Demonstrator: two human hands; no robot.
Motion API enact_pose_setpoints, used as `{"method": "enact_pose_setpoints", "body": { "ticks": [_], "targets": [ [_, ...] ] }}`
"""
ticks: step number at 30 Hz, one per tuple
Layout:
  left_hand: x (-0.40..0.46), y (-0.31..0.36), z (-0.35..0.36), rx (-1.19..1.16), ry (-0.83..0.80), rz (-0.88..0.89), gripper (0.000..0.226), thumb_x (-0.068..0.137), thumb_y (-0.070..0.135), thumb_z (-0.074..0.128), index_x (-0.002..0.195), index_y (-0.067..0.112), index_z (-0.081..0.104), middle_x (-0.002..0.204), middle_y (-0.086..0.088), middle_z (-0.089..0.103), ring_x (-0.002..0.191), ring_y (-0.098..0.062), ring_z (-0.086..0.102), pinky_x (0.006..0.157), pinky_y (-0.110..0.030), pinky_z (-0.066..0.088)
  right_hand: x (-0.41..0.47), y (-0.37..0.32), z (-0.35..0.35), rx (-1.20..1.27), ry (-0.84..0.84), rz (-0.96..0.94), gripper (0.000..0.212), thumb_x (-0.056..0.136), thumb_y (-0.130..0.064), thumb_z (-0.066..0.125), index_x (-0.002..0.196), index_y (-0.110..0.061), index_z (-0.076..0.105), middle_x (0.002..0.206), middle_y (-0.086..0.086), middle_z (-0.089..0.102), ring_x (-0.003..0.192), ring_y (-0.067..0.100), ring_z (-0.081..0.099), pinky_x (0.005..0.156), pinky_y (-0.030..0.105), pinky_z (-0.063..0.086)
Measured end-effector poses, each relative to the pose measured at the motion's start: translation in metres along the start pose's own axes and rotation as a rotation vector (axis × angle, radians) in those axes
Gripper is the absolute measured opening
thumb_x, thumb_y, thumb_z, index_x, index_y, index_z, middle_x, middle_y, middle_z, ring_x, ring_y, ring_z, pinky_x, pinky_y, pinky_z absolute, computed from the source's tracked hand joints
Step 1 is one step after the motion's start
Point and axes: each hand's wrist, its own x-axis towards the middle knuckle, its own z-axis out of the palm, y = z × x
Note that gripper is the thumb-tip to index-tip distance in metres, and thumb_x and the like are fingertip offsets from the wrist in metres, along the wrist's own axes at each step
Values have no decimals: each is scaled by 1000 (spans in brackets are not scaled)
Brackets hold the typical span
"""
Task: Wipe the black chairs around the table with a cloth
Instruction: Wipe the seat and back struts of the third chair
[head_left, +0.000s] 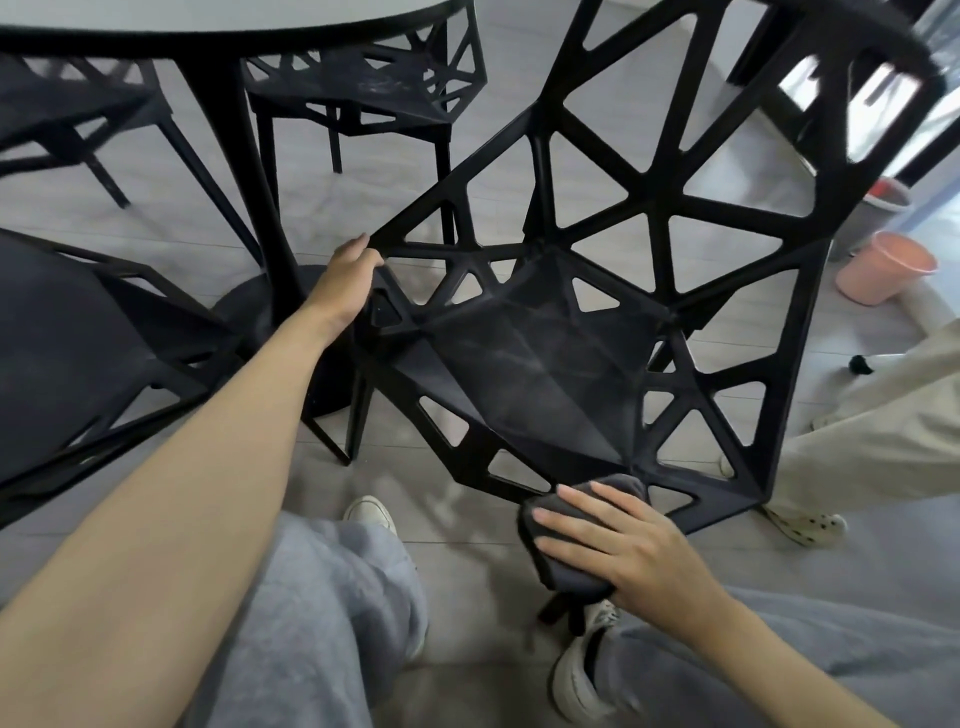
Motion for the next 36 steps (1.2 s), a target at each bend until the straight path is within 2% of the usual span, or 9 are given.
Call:
{"method": "enact_pose_setpoints", "body": {
  "ticks": [4, 6, 9, 13, 16, 22, 26, 32, 36],
  "targets": [
    [2, 1, -2, -40, 18, -5, 37, 103, 31, 40, 133, 26, 60, 133, 5, 53, 131, -16, 48, 115, -33, 35, 11, -1, 2, 28, -17, 3, 52, 92, -8, 65, 139, -32, 64, 162, -11, 40, 153, 20, 33, 118, 45, 39],
    [4, 1, -2, -44, 11, -9, 36, 104, 34, 39, 132, 27, 61, 131, 7, 48, 129, -16, 47, 116, -36, 35, 51, -7, 11, 44, -16, -16, 51, 94, -12, 57, 140, -33, 63, 161, -11, 41, 153, 18, 33, 122, 43, 33],
    [8, -2, -6, -50, 6, -30, 22, 104, 43, 38, 98, 38, 59, 121, 7, 53, 120, -16, 51, 117, -39, 36, 133, -7, 27, 92, -14, 25, 56, 87, -17, 63, 140, -34, 62, 158, -11, 47, 151, 20, 37, 123, 42, 31],
    [33, -24, -18, -107, 12, -38, 63, 77, 73, 36, 118, 36, 66, 134, 4, 64, 130, -17, 55, 119, -46, 35, 248, -7, 33, 262, -1, 192, 70, 69, -4, 77, 133, -31, 68, 149, -7, 58, 143, 24, 49, 120, 44, 36],
    [15, 1, -21, -45, 12, -56, 82, 79, 68, 22, 140, 30, 61, 151, 2, 55, 140, -17, 47, 120, -41, 30, 284, -8, 31, 303, -49, 192, 69, 75, -1, 74, 136, -31, 66, 153, -6, 54, 147, 25, 44, 123, 45, 31],
    [7, 15, -17, 116, 21, -42, 61, 105, 48, 18, 152, 25, 50, 156, 1, 49, 140, -18, 45, 105, -35, 34, 190, -2, 15, 276, -154, 93, 79, 59, -13, 84, 131, -38, 68, 150, -16, 55, 144, 17, 47, 122, 36, 30],
    [8, 7, -21, 81, 6, -10, 63, 103, 50, 20, 151, 25, 53, 155, 4, 51, 143, -17, 45, 110, -36, 34, 131, 4, 7, 323, -72, 139, 67, 71, -16, 60, 134, -40, 65, 150, -20, 53, 147, 12, 41, 122, 29, 23],
    [9, 3, -18, 128, 4, -5, 60, 103, 53, 26, 146, 24, 56, 148, 1, 54, 127, -16, 49, 101, -36, 35, 186, 3, 25, 390, 5, 228, 78, 60, -1, 63, 129, -38, 70, 142, -20, 61, 141, 10, 47, 121, 25, 24],
    [13, 1, -17, 176, 21, 5, 52, 105, 48, 26, 130, 21, 63, 129, 2, 59, 119, -17, 52, 97, -37, 37, 244, 8, 34, 479, 112, 348, 64, 75, 0, 73, 131, -32, 70, 137, -16, 66, 137, 11, 53, 115, 34, 40]
  ]
}}
